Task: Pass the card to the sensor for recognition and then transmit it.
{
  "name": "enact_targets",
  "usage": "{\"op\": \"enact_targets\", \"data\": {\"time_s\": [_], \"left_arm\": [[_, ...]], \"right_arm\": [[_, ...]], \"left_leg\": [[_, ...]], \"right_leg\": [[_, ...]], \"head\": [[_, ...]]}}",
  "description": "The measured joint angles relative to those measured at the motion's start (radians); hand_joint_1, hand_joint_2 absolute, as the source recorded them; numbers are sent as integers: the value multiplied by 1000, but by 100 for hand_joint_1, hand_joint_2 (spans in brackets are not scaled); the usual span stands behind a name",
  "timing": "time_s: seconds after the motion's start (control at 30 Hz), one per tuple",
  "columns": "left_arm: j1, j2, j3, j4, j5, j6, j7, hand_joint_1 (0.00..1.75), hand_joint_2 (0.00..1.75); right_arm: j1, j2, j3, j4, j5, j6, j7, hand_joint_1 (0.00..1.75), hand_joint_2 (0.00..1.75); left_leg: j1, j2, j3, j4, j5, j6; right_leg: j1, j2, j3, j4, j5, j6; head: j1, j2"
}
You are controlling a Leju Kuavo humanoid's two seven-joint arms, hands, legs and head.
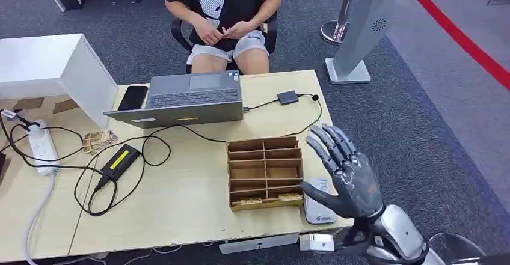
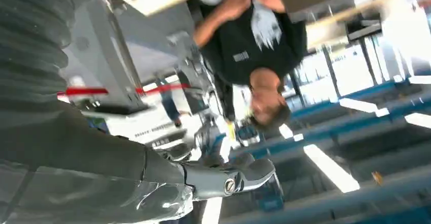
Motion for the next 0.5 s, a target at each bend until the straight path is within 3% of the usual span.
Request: {"op": "enact_targets", "data": {"time_s": [0.17,0.5], "left_arm": [[0,-3,5,0,-10,0,0,0,175],[-3,-5,6,0,-27,-3,0,0,175]], "right_arm": [[60,13,27,63,-2,37,10,0,175],[50,79,104,228,59,61,48,0,175]], "left_leg": [[0,0,0,0,0,0],[0,0,1,0,0,0]], "right_leg": [[0,0,0,0,0,0],[0,1,1,0,0,0]], "head": [[0,0],[0,0]]}}
